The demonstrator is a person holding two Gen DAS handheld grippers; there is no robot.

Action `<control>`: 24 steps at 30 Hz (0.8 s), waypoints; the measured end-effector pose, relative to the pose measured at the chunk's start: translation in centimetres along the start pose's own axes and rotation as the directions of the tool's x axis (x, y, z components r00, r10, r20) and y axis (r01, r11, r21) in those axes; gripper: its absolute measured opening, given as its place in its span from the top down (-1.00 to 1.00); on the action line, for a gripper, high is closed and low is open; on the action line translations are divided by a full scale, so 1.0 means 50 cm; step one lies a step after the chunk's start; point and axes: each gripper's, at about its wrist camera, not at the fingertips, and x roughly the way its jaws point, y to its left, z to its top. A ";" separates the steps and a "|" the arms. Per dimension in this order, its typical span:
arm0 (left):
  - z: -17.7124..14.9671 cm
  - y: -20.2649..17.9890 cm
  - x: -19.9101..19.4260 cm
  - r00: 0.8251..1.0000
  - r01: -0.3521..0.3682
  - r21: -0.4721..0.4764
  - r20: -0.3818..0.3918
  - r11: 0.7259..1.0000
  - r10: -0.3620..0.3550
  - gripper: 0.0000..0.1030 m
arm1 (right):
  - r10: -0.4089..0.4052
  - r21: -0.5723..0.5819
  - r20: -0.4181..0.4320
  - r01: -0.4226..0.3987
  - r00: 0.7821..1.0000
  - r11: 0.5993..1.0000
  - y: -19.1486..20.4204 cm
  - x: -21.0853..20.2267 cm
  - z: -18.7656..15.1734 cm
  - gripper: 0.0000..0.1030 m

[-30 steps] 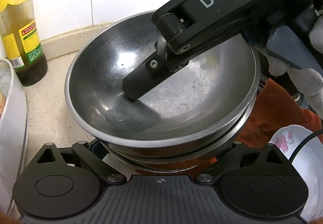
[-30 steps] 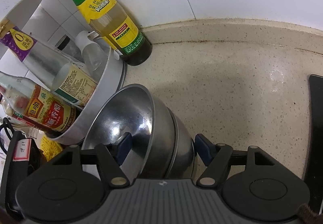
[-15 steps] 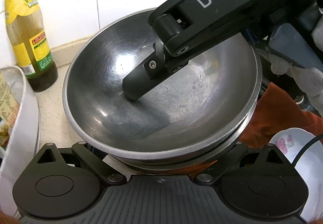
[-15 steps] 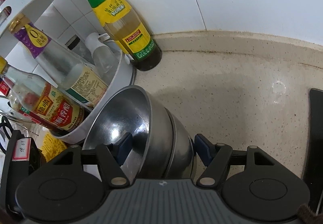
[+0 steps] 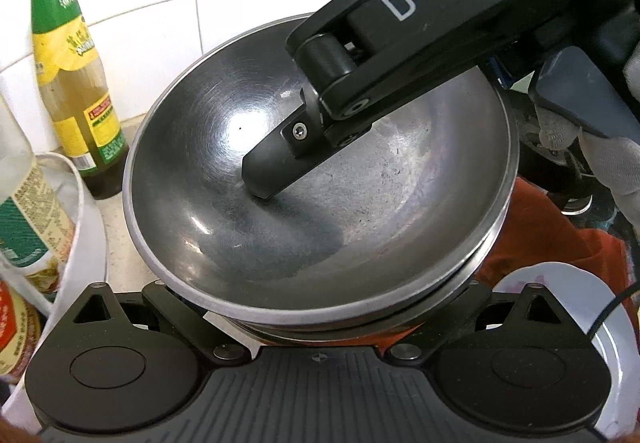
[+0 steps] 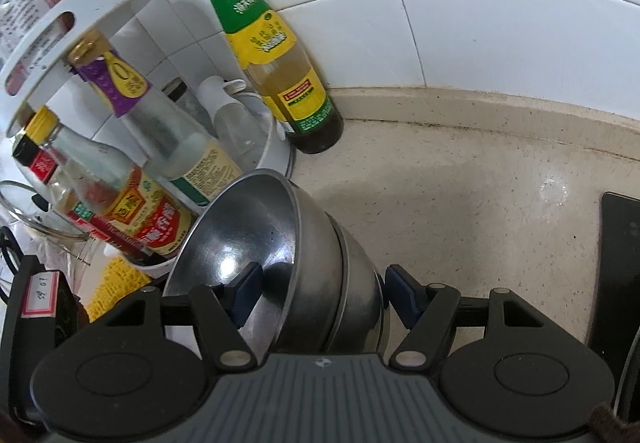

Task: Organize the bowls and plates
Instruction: 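Carry the nested bowls with both tools toward the plate stack on the red towel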

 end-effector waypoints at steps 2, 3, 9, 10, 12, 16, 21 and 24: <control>0.001 -0.009 -0.009 1.000 -0.010 0.000 -0.003 1.000 0.010 -0.92 | 0.007 -0.004 0.001 -0.007 1.000 1.000 0.005 -0.011 -0.005 -0.22; 0.003 -0.014 -0.015 1.000 -0.014 -0.001 -0.003 1.000 0.014 -0.92 | 0.010 -0.006 0.002 -0.010 1.000 1.000 0.007 -0.015 -0.007 -0.22; 0.004 -0.050 -0.027 0.999 -0.039 -0.017 -0.016 0.999 0.038 -0.92 | 0.027 -0.018 0.000 -0.027 1.000 0.999 0.010 -0.047 -0.025 -0.22; 0.003 -0.058 -0.029 0.999 -0.043 -0.021 -0.019 0.999 0.042 -0.92 | 0.030 -0.021 -0.001 -0.030 1.000 0.999 0.010 -0.052 -0.028 -0.22; 0.002 -0.077 -0.033 0.998 -0.053 -0.026 -0.023 0.998 0.052 -0.92 | 0.035 -0.027 -0.005 -0.035 0.999 0.999 0.008 -0.064 -0.036 -0.22; -0.001 -0.118 -0.042 0.997 -0.072 -0.038 -0.027 0.997 0.071 -0.92 | 0.046 -0.043 -0.011 -0.047 0.999 0.998 0.006 -0.089 -0.051 -0.22; -0.007 -0.152 -0.064 0.996 -0.090 -0.056 -0.031 0.994 0.088 -0.93 | 0.053 -0.055 -0.016 -0.054 0.998 0.997 0.009 -0.122 -0.077 -0.22; -0.012 -0.174 -0.071 0.996 -0.088 -0.061 -0.038 0.994 0.086 -0.92 | 0.051 -0.050 -0.020 -0.052 0.999 0.997 0.009 -0.139 -0.098 -0.22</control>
